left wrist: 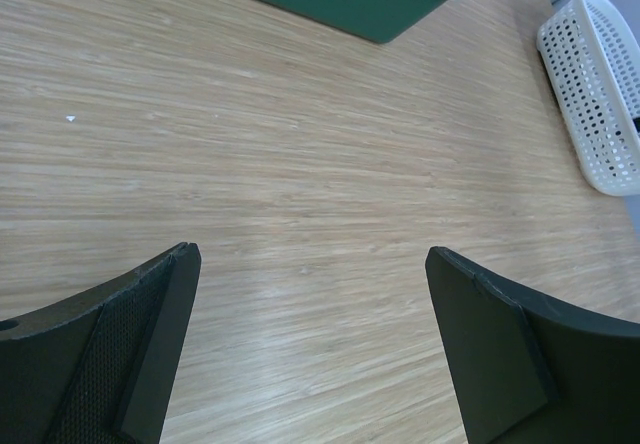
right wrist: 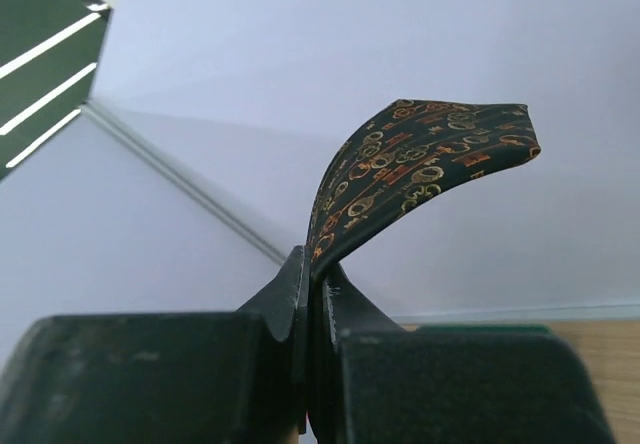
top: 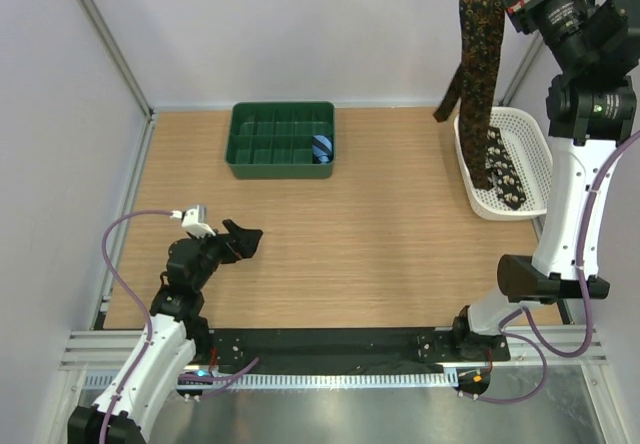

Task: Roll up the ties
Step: Move the tie to the center of the board, then flatten the tie

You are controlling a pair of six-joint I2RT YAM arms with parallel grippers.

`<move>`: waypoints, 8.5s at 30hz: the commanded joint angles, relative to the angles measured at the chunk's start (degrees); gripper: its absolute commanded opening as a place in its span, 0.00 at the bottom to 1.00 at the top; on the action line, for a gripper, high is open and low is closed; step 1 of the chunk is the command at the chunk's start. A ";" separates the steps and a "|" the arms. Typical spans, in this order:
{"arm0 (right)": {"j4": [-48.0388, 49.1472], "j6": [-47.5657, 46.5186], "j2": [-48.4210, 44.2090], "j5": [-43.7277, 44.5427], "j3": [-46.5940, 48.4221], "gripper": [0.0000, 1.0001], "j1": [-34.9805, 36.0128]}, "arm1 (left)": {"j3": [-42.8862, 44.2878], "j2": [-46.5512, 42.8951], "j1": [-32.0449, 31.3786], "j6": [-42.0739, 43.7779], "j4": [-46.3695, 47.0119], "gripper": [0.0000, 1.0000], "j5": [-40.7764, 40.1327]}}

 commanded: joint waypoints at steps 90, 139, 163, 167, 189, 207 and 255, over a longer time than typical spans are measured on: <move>22.31 -28.04 -14.05 24.07 -17.66 0.02 48.10 | 12.62 32.58 -19.62 15.15 51.87 1.00 20.18; 29.51 -18.72 -10.62 12.11 -12.56 0.02 48.02 | 31.45 53.07 -25.60 21.23 53.64 1.00 32.66; 28.90 -34.63 -13.52 24.94 -17.13 0.01 48.02 | 25.56 60.91 -35.09 18.94 58.74 0.49 33.55; 29.08 -35.33 -13.34 25.65 -17.22 0.01 48.10 | 24.07 60.20 -35.09 18.24 58.74 0.53 33.73; 17.68 -46.34 -8.53 40.66 -18.12 0.01 38.10 | 24.69 42.30 -35.27 -2.84 22.81 0.03 31.80; 3.85 -33.77 -5.43 39.64 -39.26 0.01 13.06 | 34.65 17.49 -36.41 -28.28 -0.11 0.14 31.90; 42.61 -40.52 -35.24 -35.35 -71.72 0.81 29.73 | 84.27 42.88 -34.30 -44.25 -11.14 0.20 20.72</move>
